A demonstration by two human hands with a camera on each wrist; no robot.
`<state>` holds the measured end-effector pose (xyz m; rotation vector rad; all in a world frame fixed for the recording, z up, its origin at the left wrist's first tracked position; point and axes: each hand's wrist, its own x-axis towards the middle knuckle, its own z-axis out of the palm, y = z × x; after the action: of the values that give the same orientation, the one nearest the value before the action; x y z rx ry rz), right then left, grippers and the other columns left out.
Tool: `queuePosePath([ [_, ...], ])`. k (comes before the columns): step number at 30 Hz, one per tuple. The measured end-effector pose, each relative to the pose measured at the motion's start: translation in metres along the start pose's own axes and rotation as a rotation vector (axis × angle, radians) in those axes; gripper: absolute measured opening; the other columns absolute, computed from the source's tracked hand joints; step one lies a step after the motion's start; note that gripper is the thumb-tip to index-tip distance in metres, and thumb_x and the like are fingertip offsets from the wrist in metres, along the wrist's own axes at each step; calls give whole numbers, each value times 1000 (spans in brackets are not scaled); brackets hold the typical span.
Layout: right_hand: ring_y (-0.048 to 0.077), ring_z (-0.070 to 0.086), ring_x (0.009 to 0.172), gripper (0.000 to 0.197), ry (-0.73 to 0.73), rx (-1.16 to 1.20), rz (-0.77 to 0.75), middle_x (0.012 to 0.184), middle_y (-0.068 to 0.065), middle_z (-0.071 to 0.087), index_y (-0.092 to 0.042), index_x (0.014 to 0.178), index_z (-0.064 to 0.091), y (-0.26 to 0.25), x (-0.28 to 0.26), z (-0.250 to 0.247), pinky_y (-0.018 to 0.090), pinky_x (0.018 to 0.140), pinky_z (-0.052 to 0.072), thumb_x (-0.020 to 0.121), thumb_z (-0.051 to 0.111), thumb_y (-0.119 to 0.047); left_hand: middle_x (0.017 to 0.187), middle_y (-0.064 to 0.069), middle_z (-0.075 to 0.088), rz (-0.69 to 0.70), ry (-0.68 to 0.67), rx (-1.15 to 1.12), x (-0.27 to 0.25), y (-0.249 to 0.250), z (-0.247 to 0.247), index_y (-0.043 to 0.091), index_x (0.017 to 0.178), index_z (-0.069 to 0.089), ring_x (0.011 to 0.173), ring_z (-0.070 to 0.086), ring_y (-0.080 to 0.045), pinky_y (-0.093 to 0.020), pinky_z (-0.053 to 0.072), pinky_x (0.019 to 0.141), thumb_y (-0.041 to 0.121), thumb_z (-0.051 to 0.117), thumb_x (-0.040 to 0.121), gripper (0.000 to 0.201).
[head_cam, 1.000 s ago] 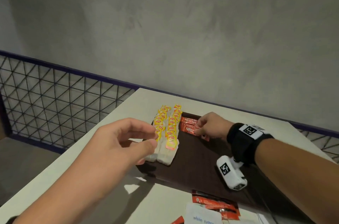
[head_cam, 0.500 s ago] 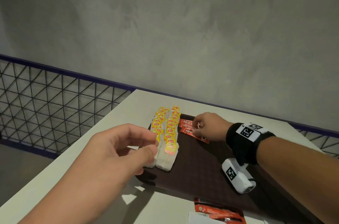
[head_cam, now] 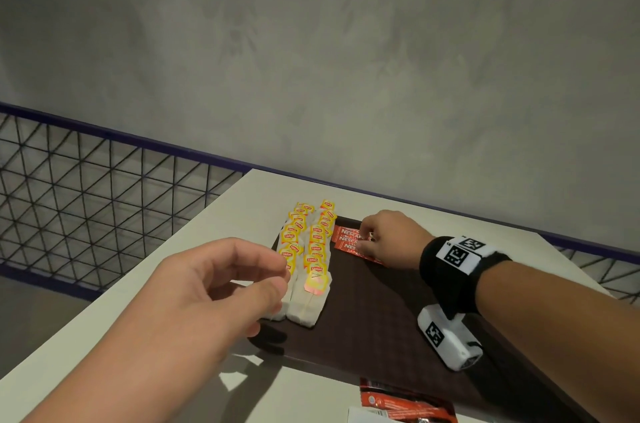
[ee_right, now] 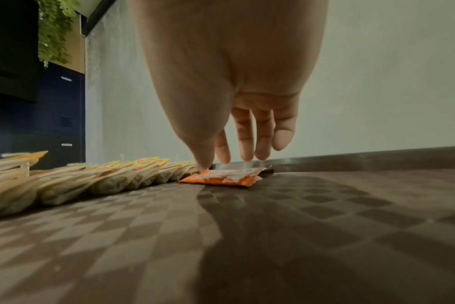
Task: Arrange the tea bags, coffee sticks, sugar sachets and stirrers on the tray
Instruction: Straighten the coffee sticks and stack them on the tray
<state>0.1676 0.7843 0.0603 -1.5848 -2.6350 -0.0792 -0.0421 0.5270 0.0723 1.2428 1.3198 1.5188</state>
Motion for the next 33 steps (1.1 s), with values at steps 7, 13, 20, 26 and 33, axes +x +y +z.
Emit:
queuePosePath([
  [7,28,54,119,45,-154,-37,-21,130,7,53,-33,140,57,0,2,3,36,100,43,100,54,-52,90,-3,81,10,-16,-2,2,-7,-1,32,79,80,78,77,-25,-46,59,76,29,75,58,22],
  [13,25,53,120,47,-154,-22,-18,132,5,53,-32,141,57,0,0,1,36,99,44,98,58,-51,89,-5,80,5,-9,-9,2,-9,-1,30,80,81,75,77,-26,-42,57,70,26,75,59,22],
  [20,26,52,122,54,-144,-21,-29,134,5,52,-32,144,53,-2,-2,0,39,102,45,95,61,-53,89,-6,80,7,0,-6,2,-7,0,28,78,81,76,77,-27,-44,57,72,28,94,66,18],
  [26,22,57,111,32,-110,-18,-123,115,1,57,-29,127,67,-5,-11,-5,30,90,45,95,68,-34,88,-2,80,18,-6,-13,2,-7,-2,31,81,81,74,77,-20,-31,52,64,28,75,59,23],
  [33,21,57,115,32,-110,-22,-154,125,3,62,-26,130,68,-11,-12,-4,29,91,43,98,64,-25,90,-2,80,16,8,-15,1,-5,0,31,81,81,77,76,-23,-32,52,65,36,85,66,17],
])
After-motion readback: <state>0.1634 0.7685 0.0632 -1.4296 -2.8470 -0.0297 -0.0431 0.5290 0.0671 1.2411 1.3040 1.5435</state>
